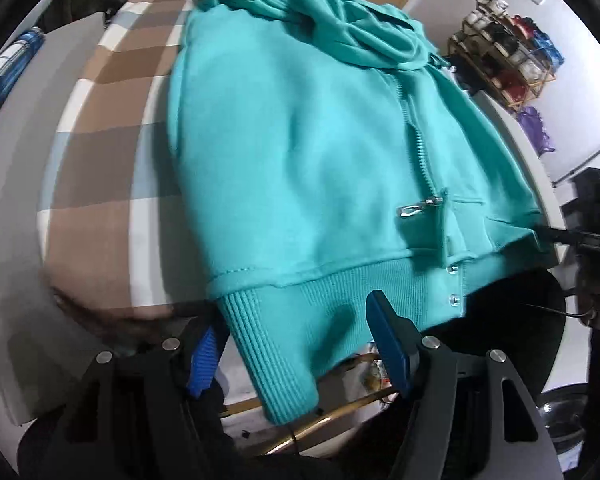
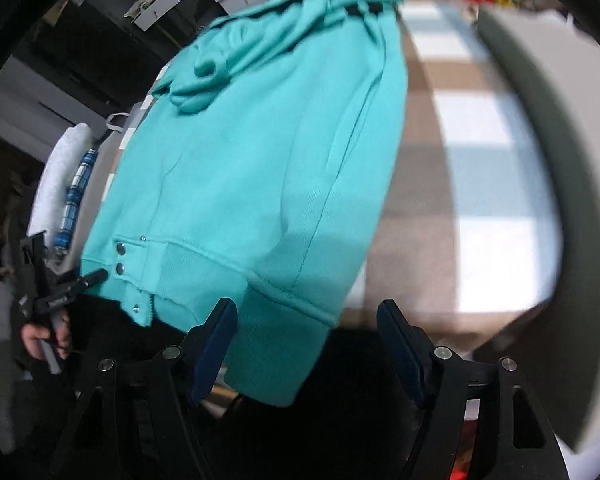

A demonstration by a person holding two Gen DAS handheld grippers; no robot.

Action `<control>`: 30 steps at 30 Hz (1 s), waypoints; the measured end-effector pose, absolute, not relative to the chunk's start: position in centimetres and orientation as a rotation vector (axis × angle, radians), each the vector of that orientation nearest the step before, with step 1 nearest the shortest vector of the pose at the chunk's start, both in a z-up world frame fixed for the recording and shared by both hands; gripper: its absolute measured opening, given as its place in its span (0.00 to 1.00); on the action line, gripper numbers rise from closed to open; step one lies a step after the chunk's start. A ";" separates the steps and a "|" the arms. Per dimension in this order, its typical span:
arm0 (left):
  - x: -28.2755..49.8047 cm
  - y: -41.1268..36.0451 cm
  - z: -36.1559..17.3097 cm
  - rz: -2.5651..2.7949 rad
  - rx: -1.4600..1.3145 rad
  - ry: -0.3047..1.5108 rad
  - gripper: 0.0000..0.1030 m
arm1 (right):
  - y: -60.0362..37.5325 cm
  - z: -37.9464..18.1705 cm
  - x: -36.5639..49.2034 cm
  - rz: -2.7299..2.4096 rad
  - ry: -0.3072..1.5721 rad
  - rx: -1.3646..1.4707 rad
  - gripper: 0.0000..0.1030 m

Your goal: Fold large clothes

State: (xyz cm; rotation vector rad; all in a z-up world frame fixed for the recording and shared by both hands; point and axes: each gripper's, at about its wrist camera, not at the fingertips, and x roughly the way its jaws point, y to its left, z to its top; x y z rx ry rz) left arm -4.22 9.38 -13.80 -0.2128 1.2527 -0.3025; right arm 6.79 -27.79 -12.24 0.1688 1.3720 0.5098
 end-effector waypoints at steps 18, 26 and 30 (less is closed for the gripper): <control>-3.5 13.0 -15.3 -0.387 -0.547 1.267 0.46 | -29.0 -14.5 7.1 0.628 1.424 0.570 0.32; -3.8 11.4 -14.6 -0.405 -0.453 1.236 0.57 | -29.9 -14.6 7.1 0.637 1.414 0.628 0.41; -3.5 11.4 -14.8 -0.351 -0.457 1.236 0.45 | -30.2 -14.3 6.8 0.616 1.413 0.599 0.43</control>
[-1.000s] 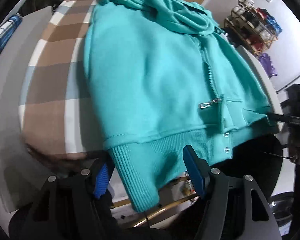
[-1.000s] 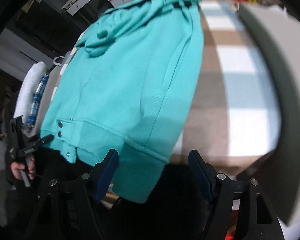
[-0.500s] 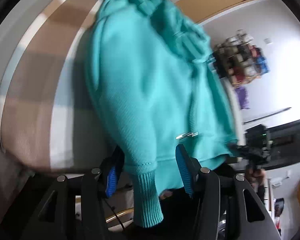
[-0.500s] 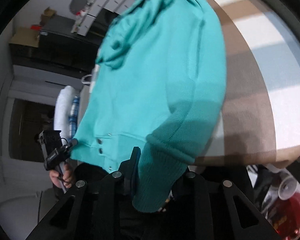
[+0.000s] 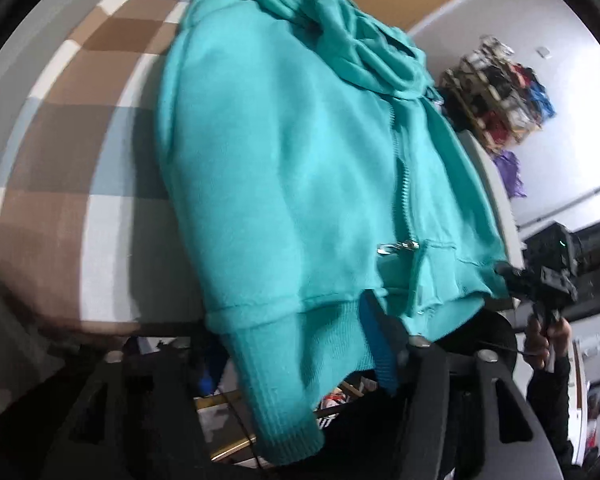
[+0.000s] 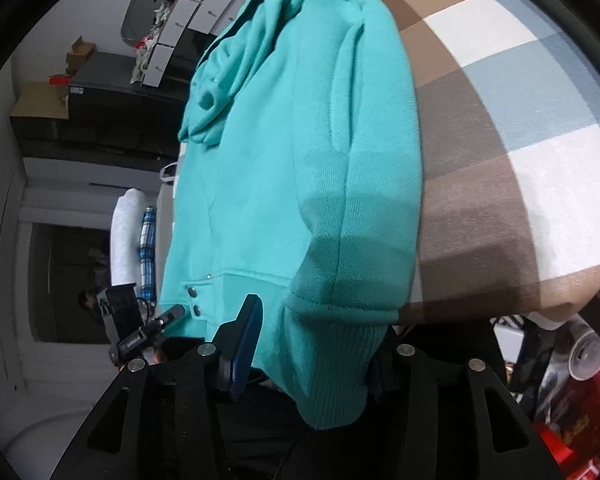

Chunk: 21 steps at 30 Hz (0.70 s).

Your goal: Fold large clothes

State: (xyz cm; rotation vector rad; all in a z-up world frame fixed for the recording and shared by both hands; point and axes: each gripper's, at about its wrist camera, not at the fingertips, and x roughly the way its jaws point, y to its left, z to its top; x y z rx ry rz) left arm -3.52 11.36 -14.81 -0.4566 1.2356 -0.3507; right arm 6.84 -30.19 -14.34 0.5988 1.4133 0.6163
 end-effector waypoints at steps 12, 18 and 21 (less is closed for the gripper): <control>-3.2 9.1 -14.7 -0.360 -0.450 1.219 0.78 | -30.0 -13.0 8.5 0.539 1.343 0.462 0.71; -3.7 7.9 -14.5 -0.263 -0.240 1.229 0.19 | -28.3 -14.1 8.1 0.525 1.373 0.350 0.22; -4.0 8.7 -14.6 -0.266 -0.276 1.243 0.08 | -29.3 -12.9 7.3 0.543 1.292 0.379 0.09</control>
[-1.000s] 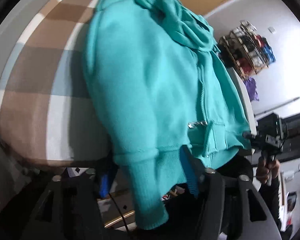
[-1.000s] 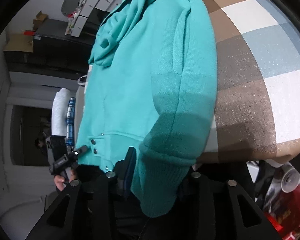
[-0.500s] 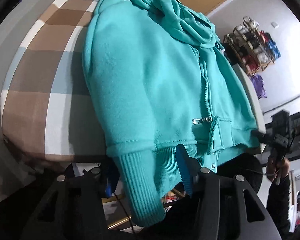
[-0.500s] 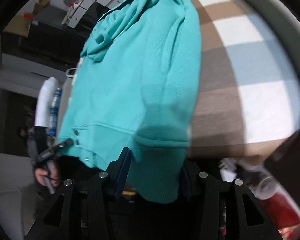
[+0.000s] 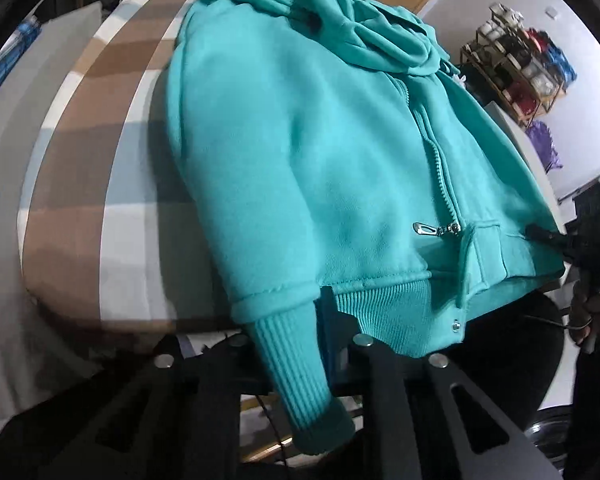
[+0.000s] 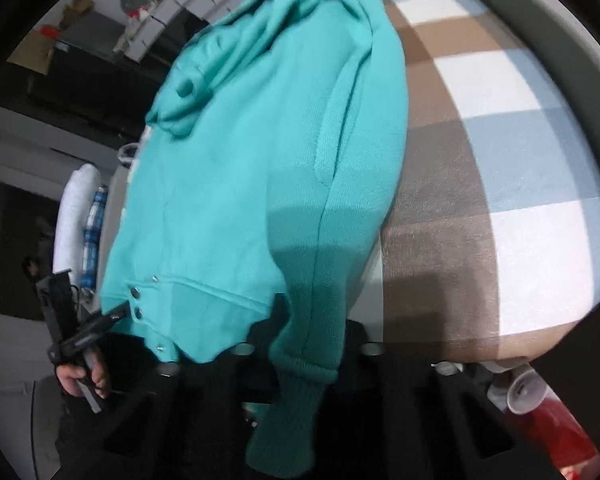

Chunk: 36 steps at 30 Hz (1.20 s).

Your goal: Fold large clothes

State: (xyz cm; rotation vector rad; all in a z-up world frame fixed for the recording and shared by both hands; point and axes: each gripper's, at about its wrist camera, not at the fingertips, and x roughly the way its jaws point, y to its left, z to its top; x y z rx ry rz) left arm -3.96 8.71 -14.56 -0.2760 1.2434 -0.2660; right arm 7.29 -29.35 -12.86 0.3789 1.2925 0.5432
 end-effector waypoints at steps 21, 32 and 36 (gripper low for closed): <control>-6.0 8.4 -5.2 -0.579 -0.418 1.107 0.04 | -33.5 -4.7 -0.3 0.661 1.006 0.623 0.08; 11.9 10.4 1.5 -0.509 -0.576 1.059 0.04 | -32.2 0.6 17.2 0.596 1.020 0.729 0.08; 17.3 12.0 -1.1 -0.434 -0.662 1.134 0.04 | -32.3 -1.8 25.8 0.498 1.122 0.822 0.10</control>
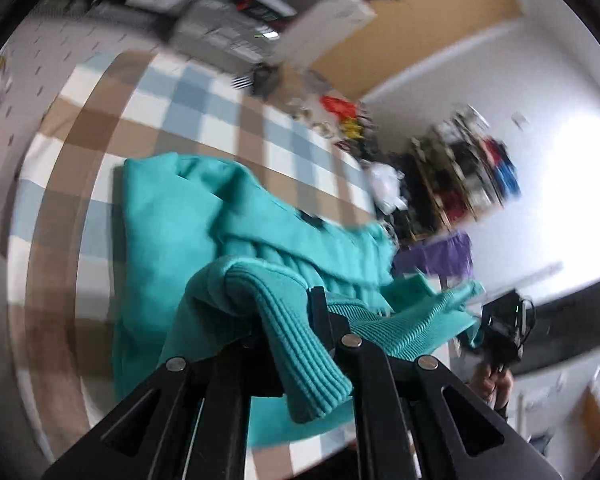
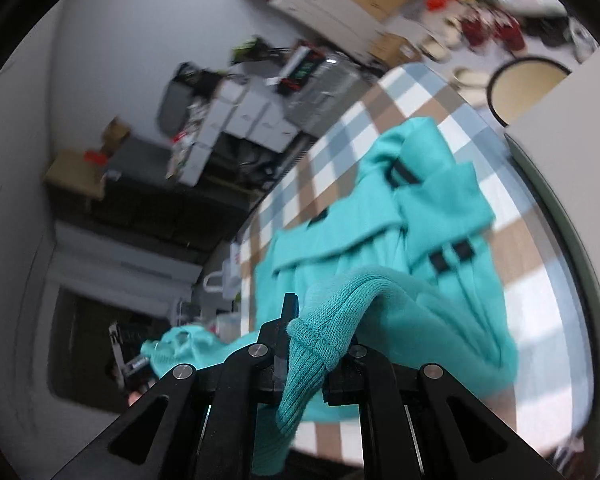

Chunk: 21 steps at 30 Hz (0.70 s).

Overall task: Fold large clothes
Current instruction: 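Lift and fold the hem over the body with both tools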

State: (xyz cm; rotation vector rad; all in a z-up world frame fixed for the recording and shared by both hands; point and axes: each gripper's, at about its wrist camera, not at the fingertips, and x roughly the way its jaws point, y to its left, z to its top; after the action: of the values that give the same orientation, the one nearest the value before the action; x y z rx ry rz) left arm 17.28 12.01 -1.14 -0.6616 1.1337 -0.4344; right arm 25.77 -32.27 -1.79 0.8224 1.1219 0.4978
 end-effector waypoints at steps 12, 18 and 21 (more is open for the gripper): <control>22.0 12.1 -9.5 -0.376 -0.649 1.336 0.08 | -31.8 -11.9 36.0 0.465 1.374 0.829 0.33; 20.2 12.7 -7.2 -0.404 -0.571 1.281 0.74 | -34.1 -5.7 32.5 0.492 1.106 0.515 0.90; 20.4 13.2 -6.6 -0.365 -0.489 1.271 0.81 | -34.1 -4.3 31.6 0.499 1.022 0.369 0.90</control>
State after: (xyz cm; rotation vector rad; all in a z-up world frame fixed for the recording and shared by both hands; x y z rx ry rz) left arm 20.43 13.23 -6.59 -0.4891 1.2707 -0.3652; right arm 31.57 -34.10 -4.28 0.3688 1.0221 0.4986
